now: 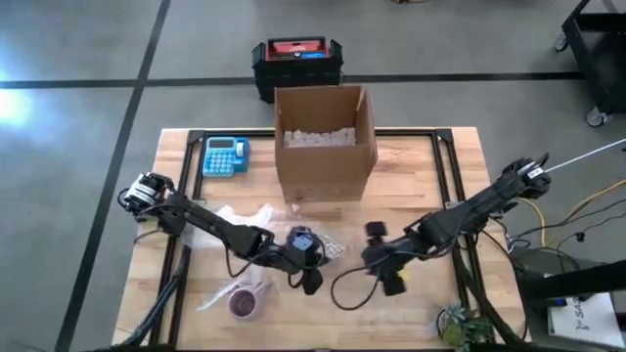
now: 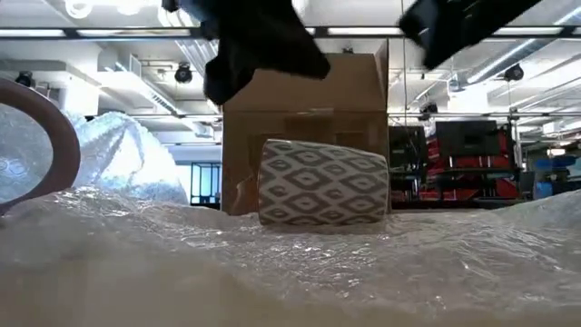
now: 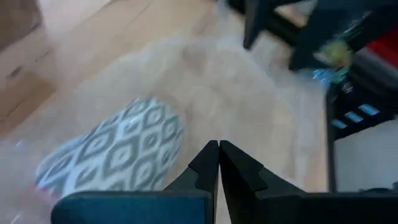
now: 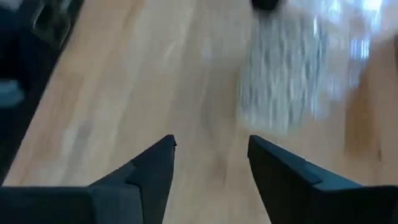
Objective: Wrap mug
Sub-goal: Wrap the white mug with bubble wrap
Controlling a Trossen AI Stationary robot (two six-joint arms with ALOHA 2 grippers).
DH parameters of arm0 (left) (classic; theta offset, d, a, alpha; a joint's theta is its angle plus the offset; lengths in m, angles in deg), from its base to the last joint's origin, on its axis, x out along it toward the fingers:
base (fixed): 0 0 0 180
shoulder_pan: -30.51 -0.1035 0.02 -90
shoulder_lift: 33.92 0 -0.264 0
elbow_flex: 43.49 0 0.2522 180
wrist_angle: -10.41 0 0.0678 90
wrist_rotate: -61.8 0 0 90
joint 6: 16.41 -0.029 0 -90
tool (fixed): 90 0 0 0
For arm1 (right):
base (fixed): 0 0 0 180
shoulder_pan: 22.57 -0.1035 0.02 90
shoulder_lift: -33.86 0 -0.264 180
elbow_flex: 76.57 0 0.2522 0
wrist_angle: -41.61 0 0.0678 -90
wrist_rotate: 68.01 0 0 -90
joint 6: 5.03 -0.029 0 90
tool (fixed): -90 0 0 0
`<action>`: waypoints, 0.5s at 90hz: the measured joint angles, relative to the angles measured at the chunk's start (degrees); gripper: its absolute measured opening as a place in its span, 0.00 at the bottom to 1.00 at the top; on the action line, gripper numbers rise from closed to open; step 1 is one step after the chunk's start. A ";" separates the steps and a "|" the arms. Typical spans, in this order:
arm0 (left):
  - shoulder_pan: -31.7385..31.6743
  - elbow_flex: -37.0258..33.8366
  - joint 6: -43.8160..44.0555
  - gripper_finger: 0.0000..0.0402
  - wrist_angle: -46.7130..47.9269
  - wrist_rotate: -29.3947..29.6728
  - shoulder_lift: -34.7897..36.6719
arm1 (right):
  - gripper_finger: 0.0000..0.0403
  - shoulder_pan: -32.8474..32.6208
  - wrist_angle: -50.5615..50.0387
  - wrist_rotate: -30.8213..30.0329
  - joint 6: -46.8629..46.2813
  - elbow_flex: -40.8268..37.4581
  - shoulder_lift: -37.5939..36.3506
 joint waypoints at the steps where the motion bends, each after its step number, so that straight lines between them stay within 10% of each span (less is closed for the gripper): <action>1: 0.02 0.00 0.38 0.00 0.48 -0.01 0.04 | 0.47 0.40 1.00 -0.10 0.11 -0.39 0.34; 45: 0.97 -0.49 7.63 0.00 13.59 1.38 0.16 | 0.39 6.92 12.13 -1.85 -1.44 -2.81 12.62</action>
